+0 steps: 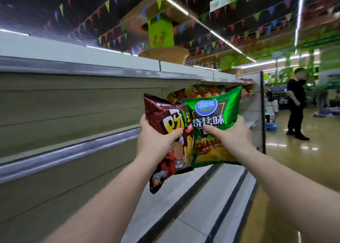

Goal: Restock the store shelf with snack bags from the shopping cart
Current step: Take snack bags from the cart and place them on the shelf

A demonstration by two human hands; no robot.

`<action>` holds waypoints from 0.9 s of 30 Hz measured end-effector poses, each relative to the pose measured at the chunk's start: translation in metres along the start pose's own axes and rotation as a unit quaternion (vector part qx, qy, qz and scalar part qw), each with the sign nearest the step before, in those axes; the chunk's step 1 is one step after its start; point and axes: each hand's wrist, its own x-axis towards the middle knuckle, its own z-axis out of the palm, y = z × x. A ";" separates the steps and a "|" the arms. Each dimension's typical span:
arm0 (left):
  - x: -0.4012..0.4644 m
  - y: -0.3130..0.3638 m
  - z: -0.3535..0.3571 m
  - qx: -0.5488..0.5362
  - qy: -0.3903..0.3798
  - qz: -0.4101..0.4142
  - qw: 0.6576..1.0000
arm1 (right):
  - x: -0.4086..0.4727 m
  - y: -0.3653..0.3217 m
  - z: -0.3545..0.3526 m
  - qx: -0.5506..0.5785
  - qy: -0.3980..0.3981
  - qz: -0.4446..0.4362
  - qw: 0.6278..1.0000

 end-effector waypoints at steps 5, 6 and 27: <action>0.068 -0.020 0.016 0.002 -0.005 0.009 1.000 | 0.052 0.008 0.036 0.000 0.015 -0.009 1.000; 0.078 -0.024 0.021 -0.001 -0.005 0.008 1.000 | 0.061 0.011 0.041 0.000 0.016 -0.008 1.000; 0.218 -0.032 0.170 0.034 0.097 0.004 0.995 | 0.299 0.096 0.074 0.034 -0.075 -0.085 0.993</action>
